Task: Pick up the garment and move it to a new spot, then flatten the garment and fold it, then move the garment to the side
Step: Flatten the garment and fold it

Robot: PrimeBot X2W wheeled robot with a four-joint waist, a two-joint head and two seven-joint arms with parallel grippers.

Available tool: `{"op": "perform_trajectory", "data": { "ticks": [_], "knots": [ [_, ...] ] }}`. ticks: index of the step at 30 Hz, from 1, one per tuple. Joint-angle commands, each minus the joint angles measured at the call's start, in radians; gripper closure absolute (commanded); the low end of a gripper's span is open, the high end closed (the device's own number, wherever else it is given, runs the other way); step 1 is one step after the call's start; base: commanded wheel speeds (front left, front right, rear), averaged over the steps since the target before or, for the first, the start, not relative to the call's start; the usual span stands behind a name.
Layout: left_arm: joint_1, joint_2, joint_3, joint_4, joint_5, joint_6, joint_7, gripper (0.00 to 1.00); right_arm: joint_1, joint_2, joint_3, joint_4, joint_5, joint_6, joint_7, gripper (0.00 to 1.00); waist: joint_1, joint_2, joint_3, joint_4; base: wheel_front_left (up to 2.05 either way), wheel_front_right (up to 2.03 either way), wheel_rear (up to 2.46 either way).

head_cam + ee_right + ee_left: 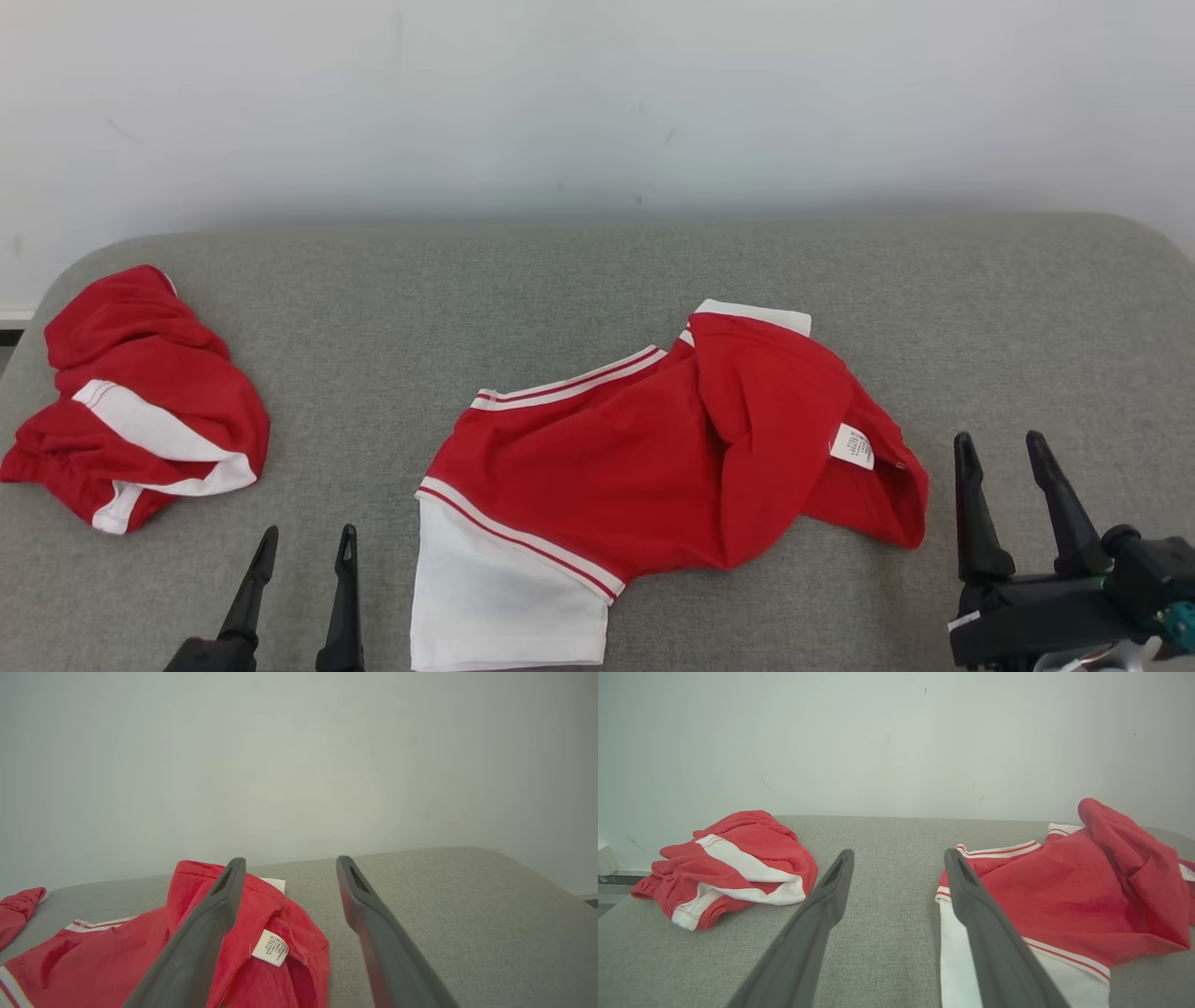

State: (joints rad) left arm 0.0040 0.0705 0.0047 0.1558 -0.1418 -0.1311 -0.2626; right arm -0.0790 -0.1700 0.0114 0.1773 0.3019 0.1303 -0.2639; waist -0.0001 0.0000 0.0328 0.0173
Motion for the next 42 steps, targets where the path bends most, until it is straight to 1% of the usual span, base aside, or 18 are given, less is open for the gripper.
{"op": "perform_trajectory", "data": {
  "ticks": [1, 5, 6, 9, 12, 14, 16, 19, 26, 30, 36, 38, 40, 41, 42],
  "knots": [
    [0.018, -0.001, 0.007, -0.002, 0.011, 0.001, -0.003, 0.00, 0.020, 0.013, -0.001, -0.006, -0.005, 0.001, -0.001, 0.00, 0.0001, 0.0000, -0.001, -0.006, 0.00, 0.00, 0.00],
    [0.001, 0.004, 0.004, 0.006, 0.012, 0.001, -0.004, 0.00, 0.026, 0.022, 0.004, -0.008, -0.012, 0.001, -0.001, 0.00, 0.0001, 0.0000, 0.003, -0.013, 0.00, 0.00, 0.00],
    [-0.023, 0.018, 0.000, 0.008, 0.010, 0.001, -0.003, 0.00, 0.022, 0.029, 0.010, -0.006, -0.012, 0.001, -0.001, 0.00, 0.0001, 0.0000, 0.007, -0.020, 0.00, 0.00, 0.00],
    [-0.049, 0.031, -0.007, 0.018, 0.011, 0.001, -0.003, 0.00, 0.012, 0.033, 0.015, -0.003, -0.011, 0.001, -0.001, 0.00, 0.0001, 0.0000, 0.013, -0.029, 0.00, 0.00, 0.00],
    [-0.114, 0.068, -0.036, 0.050, -0.006, 0.001, -0.004, 0.00, -0.002, 0.039, 0.020, 0.006, -0.004, 0.001, -0.001, 0.00, 0.0001, 0.0000, 0.027, -0.048, 0.00, 0.00, 0.00],
    [-0.159, 0.090, -0.071, 0.082, -0.022, 0.001, -0.003, 0.00, -0.008, 0.043, 0.024, 0.013, -0.001, 0.001, -0.001, 0.00, 0.0001, 0.0000, 0.038, -0.066, 0.00, 0.00, 0.00],
    [-0.227, 0.131, -0.111, 0.124, -0.047, 0.002, -0.002, 0.00, -0.018, 0.045, 0.023, 0.019, 0.002, 0.001, -0.001, 0.00, 0.0001, 0.0000, 0.056, -0.083, 0.00, 0.00, 0.00],
    [-0.320, 0.176, -0.178, 0.183, -0.079, 0.002, 0.016, 0.00, -0.026, 0.050, 0.018, 0.026, 0.006, 0.001, -0.001, 0.00, 0.0001, 0.0000, 0.084, -0.107, 0.00, 0.00, 0.00],
    [-0.477, 0.243, -0.287, 0.321, -0.146, 0.002, 0.076, 0.00, -0.040, 0.061, 0.005, 0.041, 0.007, 0.001, -0.001, 0.00, 0.0001, 0.0000, 0.144, -0.169, 0.00, 0.00, 0.00],
    [-0.533, 0.274, -0.347, 0.402, -0.195, 0.002, 0.105, 0.00, -0.046, 0.070, 0.000, 0.039, -0.001, 0.001, -0.001, 0.00, 0.0001, 0.0000, 0.172, -0.194, 0.00, 0.00, 0.00],
    [-0.589, 0.302, -0.425, 0.527, -0.263, 0.002, 0.154, 0.00, -0.064, 0.073, -0.006, 0.043, -0.003, 0.001, -0.001, 0.00, 0.0001, 0.0000, 0.197, -0.220, 0.00, 0.00, 0.00],
    [-0.599, 0.305, -0.442, 0.578, -0.282, 0.002, 0.178, 0.00, -0.065, 0.076, -0.007, 0.043, -0.004, 0.001, -0.001, 0.00, 0.0001, 0.0000, 0.202, -0.226, 0.00, 0.00, 0.00],
    [-0.611, 0.297, -0.460, 0.607, -0.310, 0.002, 0.179, 0.00, -0.070, 0.077, -0.006, 0.044, -0.003, 0.001, -0.001, 0.00, 0.0001, 0.0000, 0.207, -0.232, 0.00, 0.00, 0.00],
    [-0.615, 0.297, -0.470, 0.626, -0.321, 0.002, 0.185, 0.19, -0.072, 0.076, -0.009, 0.044, -0.002, 0.001, -0.001, 0.00, 0.0001, 0.0000, 0.207, -0.233, 0.00, 0.00, 0.00],
    [-0.622, 0.301, -0.481, 0.637, -0.316, 0.002, 0.176, 0.60, -0.073, 0.076, -0.011, 0.044, -0.003, 0.001, -0.001, 0.00, 0.0001, 0.0000, 0.208, -0.232, 0.00, 0.00, 0.00]
  ]
}}
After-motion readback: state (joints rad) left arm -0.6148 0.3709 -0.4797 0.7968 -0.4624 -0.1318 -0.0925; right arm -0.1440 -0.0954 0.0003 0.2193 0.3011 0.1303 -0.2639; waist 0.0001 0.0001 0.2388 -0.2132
